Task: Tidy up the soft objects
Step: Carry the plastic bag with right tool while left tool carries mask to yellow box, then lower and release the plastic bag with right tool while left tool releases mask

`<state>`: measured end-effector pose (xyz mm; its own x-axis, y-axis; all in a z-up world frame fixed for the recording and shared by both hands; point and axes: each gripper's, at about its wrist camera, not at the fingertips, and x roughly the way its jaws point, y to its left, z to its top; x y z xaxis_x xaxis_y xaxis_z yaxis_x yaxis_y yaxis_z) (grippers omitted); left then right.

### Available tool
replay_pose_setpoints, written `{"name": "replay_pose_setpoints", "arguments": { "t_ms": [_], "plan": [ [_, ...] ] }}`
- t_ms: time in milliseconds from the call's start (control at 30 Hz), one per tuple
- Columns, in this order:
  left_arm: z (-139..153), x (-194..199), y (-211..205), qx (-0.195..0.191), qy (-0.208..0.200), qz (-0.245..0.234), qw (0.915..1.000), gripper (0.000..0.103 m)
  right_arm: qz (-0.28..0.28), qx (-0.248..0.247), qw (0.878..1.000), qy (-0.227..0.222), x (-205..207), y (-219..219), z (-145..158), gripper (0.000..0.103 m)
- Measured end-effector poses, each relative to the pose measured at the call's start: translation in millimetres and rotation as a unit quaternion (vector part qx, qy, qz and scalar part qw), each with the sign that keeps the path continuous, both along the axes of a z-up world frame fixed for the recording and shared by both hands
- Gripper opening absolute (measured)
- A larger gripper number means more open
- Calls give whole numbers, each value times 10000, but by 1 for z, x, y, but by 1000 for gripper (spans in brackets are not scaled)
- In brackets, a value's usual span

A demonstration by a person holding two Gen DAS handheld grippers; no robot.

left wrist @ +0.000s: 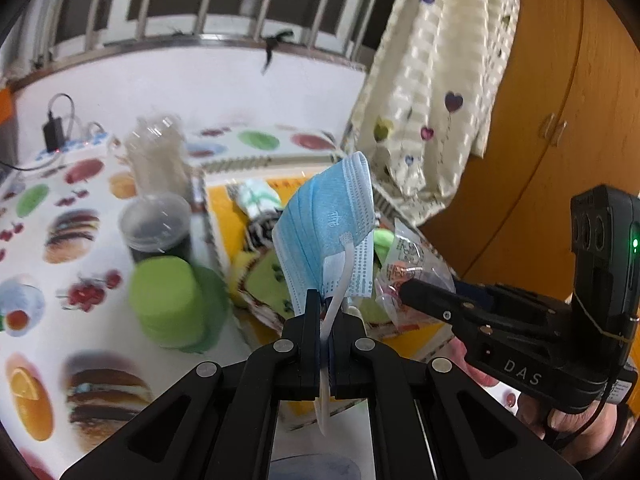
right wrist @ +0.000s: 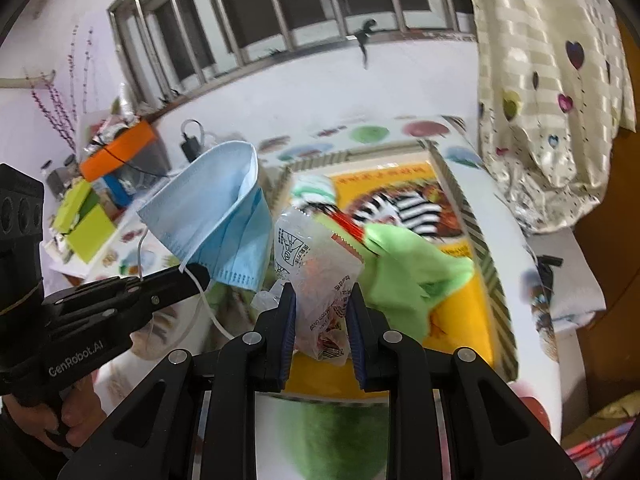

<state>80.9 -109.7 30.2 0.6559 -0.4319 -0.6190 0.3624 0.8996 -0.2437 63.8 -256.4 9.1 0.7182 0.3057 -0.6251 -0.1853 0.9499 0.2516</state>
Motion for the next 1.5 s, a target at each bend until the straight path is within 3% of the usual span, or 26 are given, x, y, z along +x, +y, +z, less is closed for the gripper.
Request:
{"name": "replay_pose_setpoints", "arguments": {
  "t_ms": [200,400,600,667,767,933,1300,1500],
  "plan": [
    [-27,17,-25,131,371,-258,9989,3,-125,-133,9989,422,16,-10,-24,25],
    [-45,43,-37,178,639,-350,9972,3,-121,-206,9982,548,34,-13,-34,25],
    [-50,66,-48,213,656,-385,9969,3,-152,-209,9982,534,54,-17,-34,25],
    [-51,74,-52,198,674,-371,9968,7,-151,-225,9983,525,58,-17,-33,25],
    [-47,76,-50,134,649,-343,9972,23,-120,-344,9984,441,54,-16,-30,29],
    [-38,61,-39,52,484,-341,9982,41,-159,-349,9987,323,40,-16,-23,44],
    [-18,25,-28,72,200,-378,9991,56,-254,-368,9989,103,11,-16,-5,44],
    [-6,9,-18,16,27,-290,9996,56,-247,-380,9990,-1,-1,-13,2,44]
  ]
}}
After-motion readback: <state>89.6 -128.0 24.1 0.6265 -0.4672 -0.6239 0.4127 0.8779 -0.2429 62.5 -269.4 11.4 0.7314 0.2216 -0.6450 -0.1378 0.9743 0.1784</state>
